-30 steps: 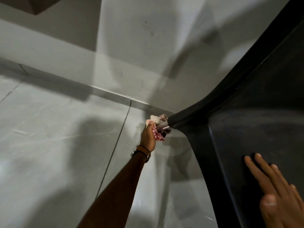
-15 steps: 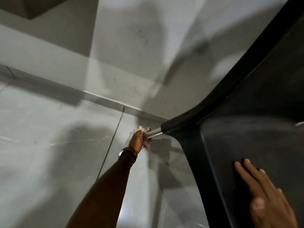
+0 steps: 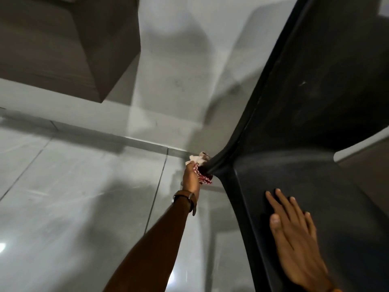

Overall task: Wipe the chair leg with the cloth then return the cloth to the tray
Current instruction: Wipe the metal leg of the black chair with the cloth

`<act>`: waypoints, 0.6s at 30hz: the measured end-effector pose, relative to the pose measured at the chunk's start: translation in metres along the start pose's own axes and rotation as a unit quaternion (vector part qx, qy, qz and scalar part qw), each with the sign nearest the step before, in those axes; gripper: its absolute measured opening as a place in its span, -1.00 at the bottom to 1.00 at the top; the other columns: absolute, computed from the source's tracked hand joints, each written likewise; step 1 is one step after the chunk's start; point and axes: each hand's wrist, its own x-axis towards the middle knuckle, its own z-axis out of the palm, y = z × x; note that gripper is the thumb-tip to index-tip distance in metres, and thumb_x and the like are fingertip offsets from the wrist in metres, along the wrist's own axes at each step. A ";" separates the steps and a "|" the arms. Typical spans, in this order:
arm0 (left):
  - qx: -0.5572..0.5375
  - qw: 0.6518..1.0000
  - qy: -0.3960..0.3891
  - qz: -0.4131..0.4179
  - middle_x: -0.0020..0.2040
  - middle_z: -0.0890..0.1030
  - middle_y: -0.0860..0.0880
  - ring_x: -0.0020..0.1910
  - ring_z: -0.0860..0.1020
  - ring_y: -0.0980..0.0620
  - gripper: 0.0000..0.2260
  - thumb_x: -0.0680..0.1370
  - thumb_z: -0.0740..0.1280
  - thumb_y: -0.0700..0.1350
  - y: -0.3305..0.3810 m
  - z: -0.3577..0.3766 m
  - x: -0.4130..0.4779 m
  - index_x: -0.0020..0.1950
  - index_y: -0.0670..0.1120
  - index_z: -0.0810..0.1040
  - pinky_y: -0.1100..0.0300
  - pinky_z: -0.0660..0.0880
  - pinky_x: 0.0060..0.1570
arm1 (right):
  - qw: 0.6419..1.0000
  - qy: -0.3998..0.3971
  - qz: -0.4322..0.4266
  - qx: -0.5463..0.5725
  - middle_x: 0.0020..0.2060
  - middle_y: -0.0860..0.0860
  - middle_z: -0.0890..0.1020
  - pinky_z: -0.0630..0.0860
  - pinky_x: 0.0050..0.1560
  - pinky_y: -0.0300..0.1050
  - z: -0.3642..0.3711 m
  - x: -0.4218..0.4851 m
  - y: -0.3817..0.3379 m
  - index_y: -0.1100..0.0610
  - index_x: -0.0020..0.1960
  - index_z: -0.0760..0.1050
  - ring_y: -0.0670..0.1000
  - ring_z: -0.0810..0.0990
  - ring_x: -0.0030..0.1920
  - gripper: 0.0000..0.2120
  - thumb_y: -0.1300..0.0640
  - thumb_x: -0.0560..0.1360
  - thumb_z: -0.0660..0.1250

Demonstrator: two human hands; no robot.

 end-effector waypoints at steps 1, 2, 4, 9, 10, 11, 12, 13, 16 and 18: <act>-0.015 1.000 -0.003 0.006 0.03 0.73 -0.15 0.10 0.66 -0.22 -0.66 0.51 0.27 0.11 0.008 0.005 -0.014 0.05 -0.08 0.69 -0.16 0.55 0.23 | 1.000 0.001 -0.001 0.000 0.60 -0.31 -0.06 -0.23 0.58 0.08 0.000 -0.001 0.000 -0.33 0.57 -0.04 -0.23 -0.22 0.57 -0.40 -0.33 0.56 -0.37; -0.035 0.999 -0.011 0.014 0.00 0.73 -0.15 0.10 0.65 -0.24 -0.67 0.57 0.22 0.06 0.014 0.009 -0.025 0.06 -0.11 0.67 -0.17 0.55 0.23 | 1.000 0.006 -0.003 0.002 0.60 -0.30 -0.05 -0.22 0.58 0.09 0.000 -0.001 0.001 -0.32 0.57 -0.03 -0.21 -0.21 0.58 -0.40 -0.33 0.56 -0.37; -0.072 0.997 -0.018 0.020 -0.03 0.74 -0.14 0.05 0.66 -0.22 -0.66 0.63 0.14 0.00 0.022 0.009 -0.037 0.09 -0.15 0.65 -0.11 0.57 0.15 | 1.000 0.012 -0.008 0.003 0.61 -0.27 -0.03 -0.22 0.58 0.10 0.002 -0.002 0.002 -0.30 0.58 -0.01 -0.17 -0.19 0.59 -0.40 -0.31 0.56 -0.35; -0.173 0.984 -0.046 0.010 0.39 0.52 -0.29 0.36 0.50 -0.29 -0.53 0.61 0.11 -0.01 0.034 -0.013 -0.062 0.42 -0.24 0.45 -0.23 0.32 0.45 | 1.000 0.012 -0.009 0.001 0.62 -0.22 -0.01 -0.23 0.57 0.12 0.005 0.000 0.005 -0.27 0.59 -0.01 -0.10 -0.16 0.61 -0.39 -0.31 0.57 -0.36; -0.181 0.982 -0.061 0.013 0.40 0.51 -0.29 0.37 0.50 -0.28 -0.53 0.62 0.08 -0.04 0.036 -0.019 -0.068 0.42 -0.26 0.45 -0.21 0.32 0.46 | 1.000 0.013 -0.010 0.003 0.62 -0.21 -0.01 -0.22 0.57 0.13 0.006 0.000 0.005 -0.26 0.59 -0.01 -0.09 -0.16 0.61 -0.38 -0.32 0.56 -0.36; -0.188 0.979 -0.079 0.009 0.37 0.54 -0.27 0.36 0.52 -0.26 -0.55 0.63 0.06 -0.06 0.040 -0.023 -0.079 0.38 -0.27 0.50 -0.18 0.38 0.42 | 1.000 0.014 -0.011 0.006 0.62 -0.20 0.00 -0.22 0.57 0.14 0.005 0.000 0.006 -0.26 0.59 0.00 -0.08 -0.15 0.61 -0.37 -0.32 0.56 -0.37; -0.194 0.976 -0.095 0.005 0.33 0.59 -0.25 0.31 0.56 -0.23 -0.55 0.64 0.04 -0.06 0.043 -0.027 -0.090 0.30 -0.25 0.58 -0.14 0.48 0.33 | 1.000 0.015 -0.011 0.011 0.62 -0.20 0.01 -0.21 0.57 0.15 0.005 0.000 0.006 -0.25 0.59 0.00 -0.07 -0.14 0.61 -0.36 -0.33 0.56 -0.37; -0.203 0.973 -0.108 0.002 0.29 0.62 -0.24 0.27 0.60 -0.22 -0.55 0.64 0.03 -0.06 0.044 -0.030 -0.100 0.23 -0.22 0.64 -0.11 0.56 0.23 | 1.000 0.015 -0.012 0.013 0.62 -0.19 0.01 -0.21 0.57 0.16 0.006 0.001 0.007 -0.24 0.59 0.01 -0.06 -0.13 0.61 -0.34 -0.34 0.55 -0.38; -0.225 0.968 -0.115 0.005 0.38 0.54 -0.26 0.34 0.53 -0.27 -0.53 0.64 0.07 0.07 0.053 -0.031 -0.132 0.34 -0.18 0.57 -0.19 0.47 0.34 | 1.000 0.010 -0.011 0.015 0.62 -0.18 0.01 -0.22 0.57 0.16 0.002 0.002 0.007 -0.23 0.60 0.00 -0.05 -0.14 0.61 -0.32 -0.35 0.53 -0.40; -0.234 0.967 -0.104 0.008 0.38 0.55 -0.24 0.35 0.52 -0.31 -0.44 0.59 0.15 0.24 0.062 -0.024 -0.156 0.42 -0.11 0.48 -0.25 0.37 0.40 | 1.000 0.003 -0.011 0.016 0.62 -0.18 0.00 -0.23 0.57 0.16 0.001 0.001 0.007 -0.22 0.60 0.00 -0.05 -0.15 0.61 -0.32 -0.34 0.54 -0.39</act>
